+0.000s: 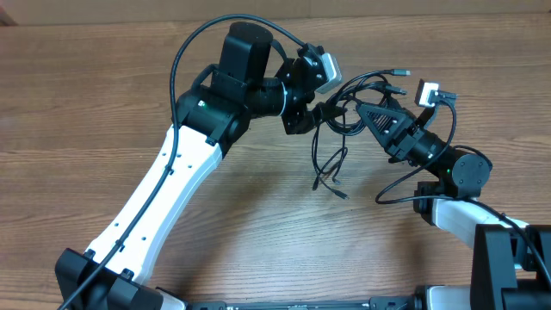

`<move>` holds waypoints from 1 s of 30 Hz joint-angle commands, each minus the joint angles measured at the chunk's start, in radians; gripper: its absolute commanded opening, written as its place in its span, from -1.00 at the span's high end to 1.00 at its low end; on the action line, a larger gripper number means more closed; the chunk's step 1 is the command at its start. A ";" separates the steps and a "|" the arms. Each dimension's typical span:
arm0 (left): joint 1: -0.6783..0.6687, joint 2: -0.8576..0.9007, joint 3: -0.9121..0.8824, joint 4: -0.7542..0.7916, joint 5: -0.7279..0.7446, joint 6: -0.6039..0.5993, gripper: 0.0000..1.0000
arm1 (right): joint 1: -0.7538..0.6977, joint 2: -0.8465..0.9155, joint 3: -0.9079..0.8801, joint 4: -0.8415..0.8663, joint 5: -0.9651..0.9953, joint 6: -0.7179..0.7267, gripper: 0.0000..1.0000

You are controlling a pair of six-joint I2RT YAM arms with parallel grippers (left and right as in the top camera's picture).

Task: Untangle cables

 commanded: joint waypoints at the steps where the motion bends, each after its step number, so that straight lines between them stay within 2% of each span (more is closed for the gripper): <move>1: -0.010 0.008 0.023 -0.004 -0.006 0.011 -0.02 | 0.006 -0.002 0.010 0.050 0.010 0.000 0.93; 12: -0.021 0.019 0.023 0.002 -0.006 0.011 -0.15 | 0.006 -0.002 0.010 0.050 0.010 0.000 0.93; 17: -0.020 0.019 0.022 0.018 -0.011 0.011 -0.14 | 0.006 -0.002 0.009 0.050 0.010 0.000 0.93; 20: -0.020 0.019 0.022 0.037 -0.010 0.011 -0.01 | 0.006 -0.002 0.010 0.050 0.010 0.000 0.93; 30: -0.021 0.032 0.023 0.035 -0.010 0.011 0.16 | 0.006 -0.002 0.010 0.050 0.009 0.000 0.93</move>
